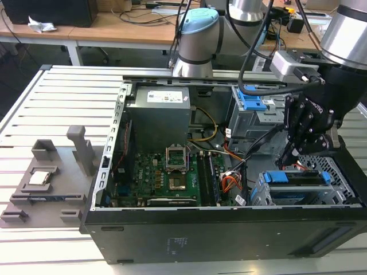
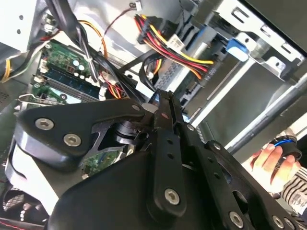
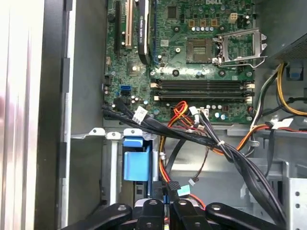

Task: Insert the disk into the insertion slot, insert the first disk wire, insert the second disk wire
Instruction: 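Insert the second disk wire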

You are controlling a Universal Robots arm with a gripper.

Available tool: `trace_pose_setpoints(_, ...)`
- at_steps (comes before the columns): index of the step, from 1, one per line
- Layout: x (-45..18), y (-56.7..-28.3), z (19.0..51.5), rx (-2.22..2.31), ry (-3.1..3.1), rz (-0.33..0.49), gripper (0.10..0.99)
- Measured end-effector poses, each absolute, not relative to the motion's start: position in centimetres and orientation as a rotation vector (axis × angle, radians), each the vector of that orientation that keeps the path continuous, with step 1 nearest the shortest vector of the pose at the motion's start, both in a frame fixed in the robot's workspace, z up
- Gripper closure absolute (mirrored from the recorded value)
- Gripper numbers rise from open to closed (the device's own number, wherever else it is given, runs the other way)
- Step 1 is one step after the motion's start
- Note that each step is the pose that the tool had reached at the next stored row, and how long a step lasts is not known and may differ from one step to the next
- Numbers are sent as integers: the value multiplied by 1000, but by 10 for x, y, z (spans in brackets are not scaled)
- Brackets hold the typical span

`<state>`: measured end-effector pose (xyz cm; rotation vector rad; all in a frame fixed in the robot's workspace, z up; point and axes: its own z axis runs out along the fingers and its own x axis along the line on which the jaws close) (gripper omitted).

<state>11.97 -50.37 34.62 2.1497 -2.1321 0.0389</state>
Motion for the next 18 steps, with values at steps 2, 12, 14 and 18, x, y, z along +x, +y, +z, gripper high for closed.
trace_pose_setpoints(2,120,-511,346,2150,-2132,39,937)
trace_pose_setpoints(12,120,-539,346,2150,-2132,38,937)
trace_pose_setpoints(14,120,-540,346,2150,-2132,38,937)
trace_pose_setpoints(18,120,-540,346,2150,-2132,38,937)
